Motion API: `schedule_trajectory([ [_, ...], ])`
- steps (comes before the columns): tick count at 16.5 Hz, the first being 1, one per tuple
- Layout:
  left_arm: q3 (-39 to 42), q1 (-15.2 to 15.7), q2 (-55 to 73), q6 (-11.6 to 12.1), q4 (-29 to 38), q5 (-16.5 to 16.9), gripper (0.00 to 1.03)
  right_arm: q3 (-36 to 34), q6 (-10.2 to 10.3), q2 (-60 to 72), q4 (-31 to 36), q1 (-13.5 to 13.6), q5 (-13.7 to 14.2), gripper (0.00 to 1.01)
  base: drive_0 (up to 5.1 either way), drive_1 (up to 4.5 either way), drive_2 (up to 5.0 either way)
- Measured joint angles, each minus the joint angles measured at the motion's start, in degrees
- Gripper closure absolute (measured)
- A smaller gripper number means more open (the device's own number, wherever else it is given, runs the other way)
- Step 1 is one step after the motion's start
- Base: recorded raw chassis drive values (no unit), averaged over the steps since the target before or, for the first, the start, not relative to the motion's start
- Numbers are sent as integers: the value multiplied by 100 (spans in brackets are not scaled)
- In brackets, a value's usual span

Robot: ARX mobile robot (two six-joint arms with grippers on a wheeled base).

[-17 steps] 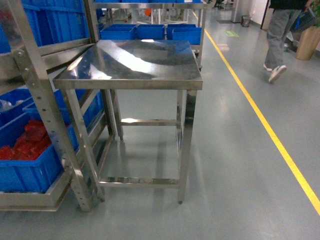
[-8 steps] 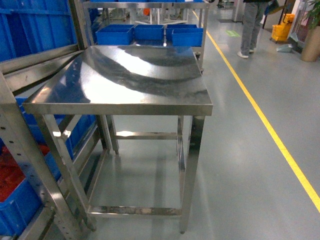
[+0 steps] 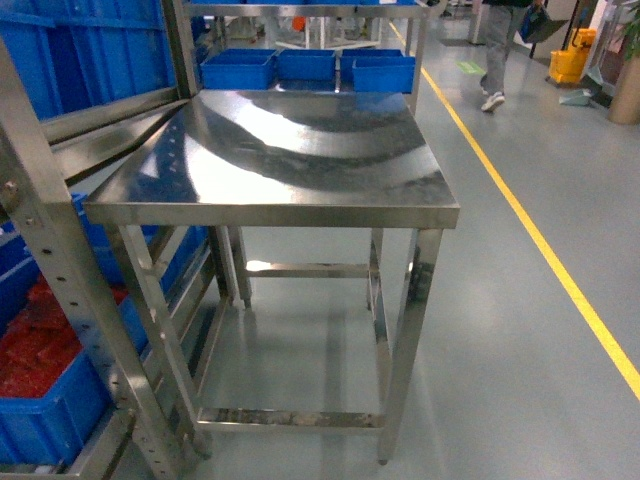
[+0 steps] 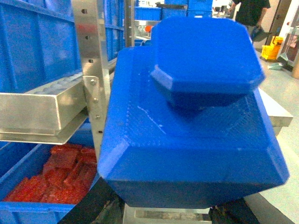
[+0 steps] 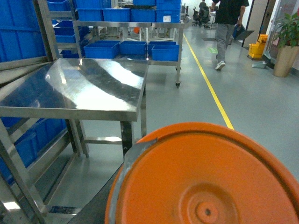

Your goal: Sort blue parts and orange caps into right shelf containers

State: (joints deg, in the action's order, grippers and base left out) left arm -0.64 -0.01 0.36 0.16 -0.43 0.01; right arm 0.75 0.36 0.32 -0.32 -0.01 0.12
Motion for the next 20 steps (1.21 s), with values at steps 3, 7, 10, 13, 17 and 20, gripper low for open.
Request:
schedule_trajectory([
  [3,0,0,0,0,0,0,63,0,0,0,-9,0,2,58,-486,154,339],
  [7,0,0,0,0,0,-4,63,0,0,0,-4,0,-2,58,-487,152,337],
  [10,0,0,0,0,-2,-4,63,0,0,0,-2,0,-13,58,-490,180,303],
  [13,0,0,0,0,-2,-2,63,0,0,0,0,0,-13,58,-496,240,240],
  [17,0,0,0,0,11,-2,63,0,0,0,-2,0,-13,58,-490,246,246],
  [20,0,0,0,0,9,-4,63,0,0,0,11,0,-13,58,-497,239,239],
])
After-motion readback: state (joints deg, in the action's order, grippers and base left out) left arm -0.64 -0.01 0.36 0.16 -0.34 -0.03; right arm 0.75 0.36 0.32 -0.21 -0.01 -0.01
